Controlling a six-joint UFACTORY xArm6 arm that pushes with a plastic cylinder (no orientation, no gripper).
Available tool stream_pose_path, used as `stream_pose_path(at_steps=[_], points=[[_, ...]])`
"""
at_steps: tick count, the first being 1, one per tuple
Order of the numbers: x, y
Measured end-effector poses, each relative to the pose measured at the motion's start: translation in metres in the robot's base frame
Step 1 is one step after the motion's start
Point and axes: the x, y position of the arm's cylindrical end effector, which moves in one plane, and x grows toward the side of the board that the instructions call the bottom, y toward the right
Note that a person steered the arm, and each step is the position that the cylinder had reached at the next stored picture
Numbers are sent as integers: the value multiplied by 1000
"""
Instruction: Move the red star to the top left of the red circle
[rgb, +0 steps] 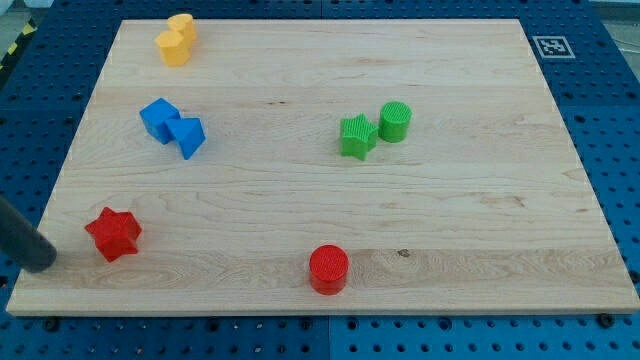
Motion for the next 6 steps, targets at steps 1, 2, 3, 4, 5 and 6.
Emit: stream_pose_path(at_steps=[1, 2, 3, 4, 5, 6], points=[[-6, 20], [-6, 51], [-6, 90], [-13, 88], [-33, 76], [-33, 105]])
